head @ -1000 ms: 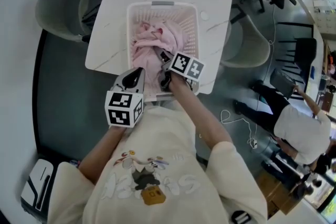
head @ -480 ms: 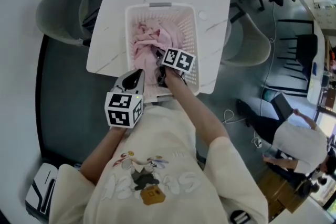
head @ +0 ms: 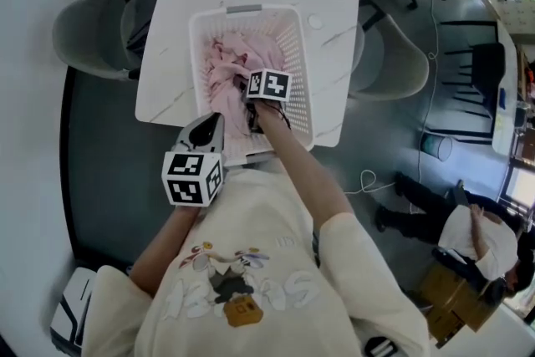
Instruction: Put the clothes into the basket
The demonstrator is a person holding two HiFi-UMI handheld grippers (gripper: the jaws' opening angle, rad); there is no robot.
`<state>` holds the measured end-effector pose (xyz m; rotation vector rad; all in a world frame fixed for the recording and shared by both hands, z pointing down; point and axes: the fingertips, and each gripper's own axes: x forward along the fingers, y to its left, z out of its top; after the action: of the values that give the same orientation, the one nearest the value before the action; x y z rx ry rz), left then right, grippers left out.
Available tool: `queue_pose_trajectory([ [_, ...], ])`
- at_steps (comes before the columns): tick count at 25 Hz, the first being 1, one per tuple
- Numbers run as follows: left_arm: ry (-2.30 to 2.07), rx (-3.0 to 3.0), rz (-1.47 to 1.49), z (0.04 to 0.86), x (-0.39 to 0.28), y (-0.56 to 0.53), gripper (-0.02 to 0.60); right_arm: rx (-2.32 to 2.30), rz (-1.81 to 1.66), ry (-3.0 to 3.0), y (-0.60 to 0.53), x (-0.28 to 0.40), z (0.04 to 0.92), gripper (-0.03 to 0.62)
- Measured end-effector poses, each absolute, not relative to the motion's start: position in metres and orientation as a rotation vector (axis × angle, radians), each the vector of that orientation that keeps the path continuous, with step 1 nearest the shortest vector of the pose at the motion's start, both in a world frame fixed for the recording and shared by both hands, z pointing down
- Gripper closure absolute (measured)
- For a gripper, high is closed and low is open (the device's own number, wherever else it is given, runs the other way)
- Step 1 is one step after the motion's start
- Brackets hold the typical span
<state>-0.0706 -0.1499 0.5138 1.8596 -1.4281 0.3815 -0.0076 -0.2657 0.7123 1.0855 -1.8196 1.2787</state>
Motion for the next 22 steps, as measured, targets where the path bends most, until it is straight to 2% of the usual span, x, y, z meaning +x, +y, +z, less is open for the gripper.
queue_pose_trajectory([
  [14, -1.438, 1.857, 0.419, 0.518, -0.068, -0.151, 0.566, 1.046, 1.193, -1.807, -0.266, -0.01, 0.718, 0.213],
  [22, -1.405, 1.864, 0.4, 0.516, -0.069, -0.15, 0.566, 1.028, 1.286, -1.85, -0.263, -0.007, 0.7, 0.164],
])
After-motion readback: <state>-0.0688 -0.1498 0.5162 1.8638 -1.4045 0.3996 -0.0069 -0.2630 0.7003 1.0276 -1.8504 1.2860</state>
